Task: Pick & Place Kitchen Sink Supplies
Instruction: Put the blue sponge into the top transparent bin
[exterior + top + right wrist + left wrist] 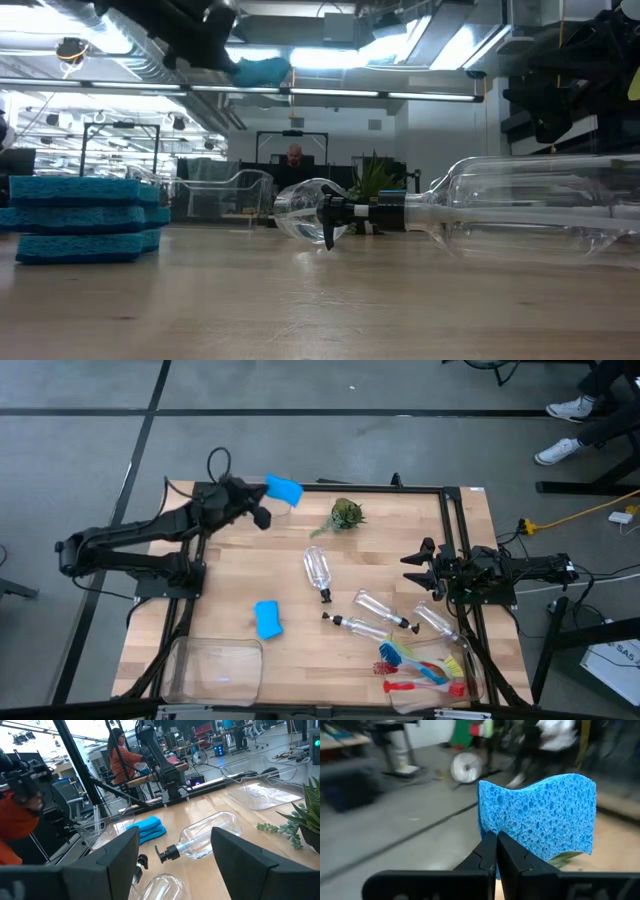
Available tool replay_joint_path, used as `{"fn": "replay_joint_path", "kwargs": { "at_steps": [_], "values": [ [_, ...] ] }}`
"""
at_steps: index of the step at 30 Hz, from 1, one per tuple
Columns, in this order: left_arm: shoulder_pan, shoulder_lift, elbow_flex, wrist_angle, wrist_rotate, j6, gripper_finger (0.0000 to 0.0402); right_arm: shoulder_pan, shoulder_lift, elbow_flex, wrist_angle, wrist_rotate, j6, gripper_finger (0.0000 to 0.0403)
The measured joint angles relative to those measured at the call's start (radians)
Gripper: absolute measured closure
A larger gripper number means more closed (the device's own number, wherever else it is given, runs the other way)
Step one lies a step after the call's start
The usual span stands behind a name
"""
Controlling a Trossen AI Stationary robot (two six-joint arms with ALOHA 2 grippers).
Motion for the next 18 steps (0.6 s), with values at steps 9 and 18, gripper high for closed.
{"fn": "replay_joint_path", "kwargs": {
  "at_steps": [9,18],
  "values": [
    [0.116,0.164,0.226,-0.333,-0.202,0.380,0.0399,0.000,0.000,0.000,0.000,0.000,0.000,0.0158],
    [0.102,0.372,0.251,-0.368,-0.342,0.635,0.0399,0.000,0.000,0.000,0.000,0.000,0.000,0.0158]
  ]
}}
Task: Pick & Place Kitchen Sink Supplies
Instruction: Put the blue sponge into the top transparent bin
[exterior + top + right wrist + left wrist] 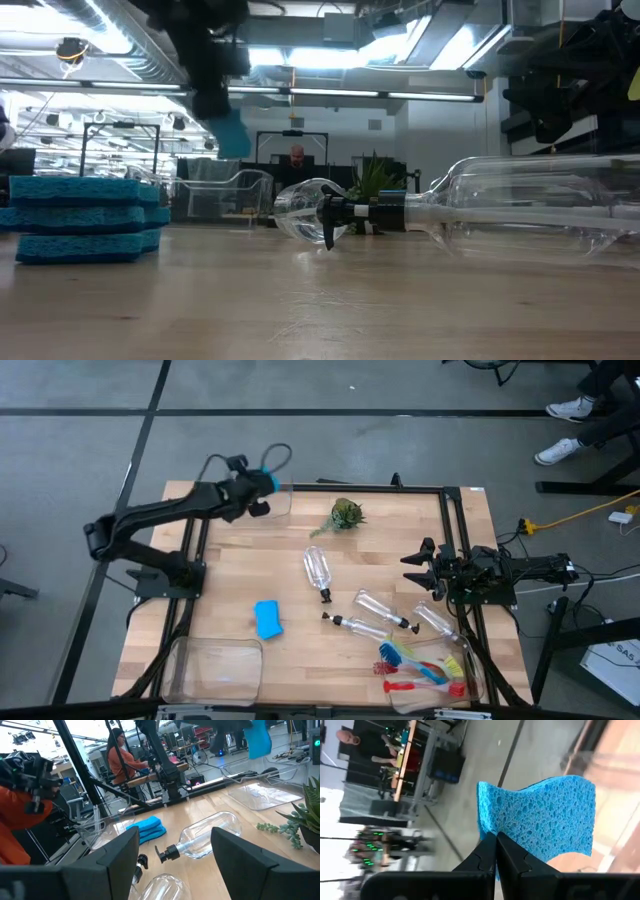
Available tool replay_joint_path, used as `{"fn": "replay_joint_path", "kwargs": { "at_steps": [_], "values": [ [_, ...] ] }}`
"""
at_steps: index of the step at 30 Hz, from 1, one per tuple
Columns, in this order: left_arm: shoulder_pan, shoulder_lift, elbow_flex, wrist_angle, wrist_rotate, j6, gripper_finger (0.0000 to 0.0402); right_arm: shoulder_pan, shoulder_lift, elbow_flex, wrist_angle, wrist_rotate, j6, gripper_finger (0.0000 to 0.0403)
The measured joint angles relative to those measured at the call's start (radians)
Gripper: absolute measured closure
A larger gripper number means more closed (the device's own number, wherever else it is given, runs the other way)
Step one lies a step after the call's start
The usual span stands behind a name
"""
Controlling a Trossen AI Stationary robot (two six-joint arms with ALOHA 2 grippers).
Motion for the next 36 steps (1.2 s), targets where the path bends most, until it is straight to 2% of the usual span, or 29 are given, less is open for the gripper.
{"fn": "replay_joint_path", "kwargs": {
  "at_steps": [8,20,31,36],
  "values": [
    [-0.084,0.126,0.000,0.017,-0.065,0.006,0.0399,0.000,0.000,0.000,0.000,0.000,0.000,0.0158],
    [-0.134,0.233,-0.001,0.025,-0.056,0.001,0.0399,0.000,0.000,0.000,0.000,0.000,0.000,0.0158],
    [-0.165,0.233,-0.001,-0.018,0.005,-0.080,0.0399,0.000,0.000,0.000,0.000,0.000,0.000,0.0158],
    [-0.184,0.233,-0.001,-0.083,0.085,-0.191,0.0397,0.000,0.000,0.000,0.000,0.000,0.000,0.0158]
  ]
}}
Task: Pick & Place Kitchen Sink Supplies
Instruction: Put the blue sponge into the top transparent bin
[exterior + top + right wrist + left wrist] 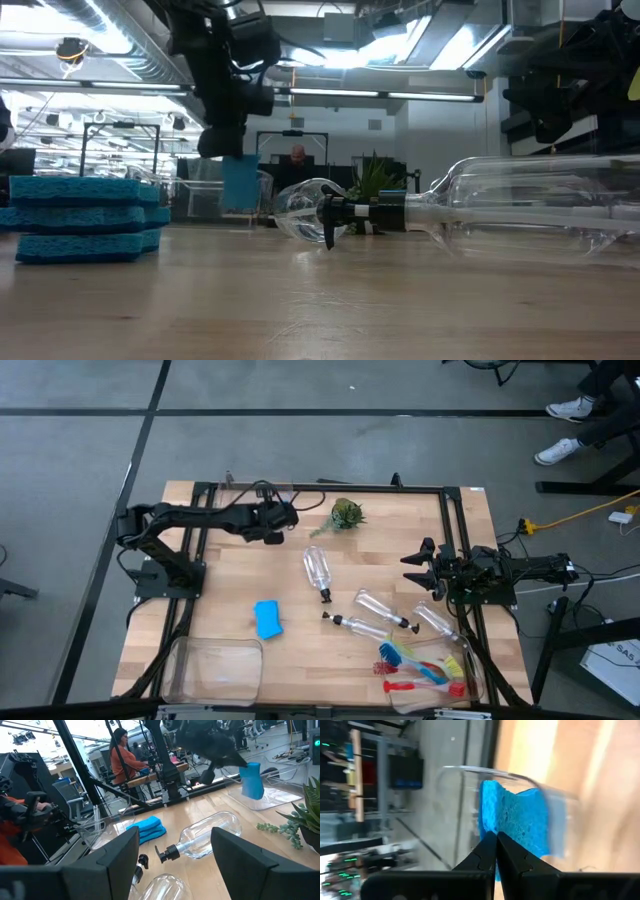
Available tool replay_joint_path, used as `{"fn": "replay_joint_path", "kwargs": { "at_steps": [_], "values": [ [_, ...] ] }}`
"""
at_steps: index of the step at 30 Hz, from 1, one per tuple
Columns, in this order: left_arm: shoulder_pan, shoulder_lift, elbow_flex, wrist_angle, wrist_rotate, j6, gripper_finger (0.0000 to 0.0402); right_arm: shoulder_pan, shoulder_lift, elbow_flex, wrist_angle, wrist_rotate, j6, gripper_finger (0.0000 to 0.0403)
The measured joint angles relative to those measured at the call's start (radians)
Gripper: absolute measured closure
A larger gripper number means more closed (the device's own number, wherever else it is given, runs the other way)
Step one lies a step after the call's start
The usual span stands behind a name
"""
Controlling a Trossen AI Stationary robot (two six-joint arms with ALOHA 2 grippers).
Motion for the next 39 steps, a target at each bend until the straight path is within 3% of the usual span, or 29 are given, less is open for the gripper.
{"fn": "replay_joint_path", "kwargs": {
  "at_steps": [13,21,29,39],
  "values": [
    [-0.035,0.000,-0.018,-0.057,0.151,-0.209,0.0399,0.000,0.000,0.000,0.000,0.000,0.000,0.0158],
    [-0.017,0.000,-0.032,-0.053,0.153,-0.231,0.0395,0.000,0.000,0.000,0.000,0.000,0.000,0.0158],
    [-0.025,-0.004,-0.031,-0.050,0.239,-0.261,0.0398,0.000,0.000,0.000,0.000,0.000,0.000,0.0158],
    [-0.032,-0.044,-0.032,-0.052,0.311,-0.361,0.0367,0.000,0.000,0.000,0.000,0.000,0.000,0.0158]
  ]
}}
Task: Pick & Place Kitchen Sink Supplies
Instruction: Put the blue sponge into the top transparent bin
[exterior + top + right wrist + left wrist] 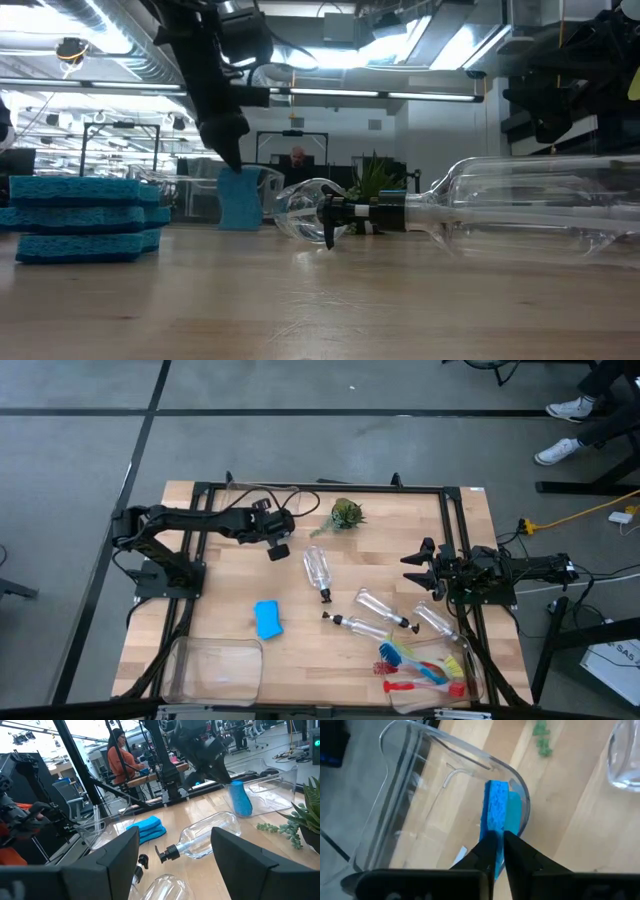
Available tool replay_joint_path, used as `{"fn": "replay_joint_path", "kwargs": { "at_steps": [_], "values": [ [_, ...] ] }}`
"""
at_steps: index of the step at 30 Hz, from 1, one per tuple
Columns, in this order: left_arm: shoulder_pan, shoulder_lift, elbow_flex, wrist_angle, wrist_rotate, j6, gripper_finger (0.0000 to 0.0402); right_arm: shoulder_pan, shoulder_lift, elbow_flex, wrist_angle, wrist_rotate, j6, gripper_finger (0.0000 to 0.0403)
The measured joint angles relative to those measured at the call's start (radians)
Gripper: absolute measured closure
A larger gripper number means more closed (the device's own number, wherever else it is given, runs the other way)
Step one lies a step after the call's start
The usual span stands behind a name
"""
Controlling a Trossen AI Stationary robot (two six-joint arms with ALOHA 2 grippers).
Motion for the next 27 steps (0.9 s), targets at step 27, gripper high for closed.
{"fn": "replay_joint_path", "kwargs": {
  "at_steps": [27],
  "values": [
    [0.007,-0.171,0.000,0.018,0.117,0.004,0.0258,0.000,0.000,0.000,0.000,0.000,0.000,0.0158]
  ]
}}
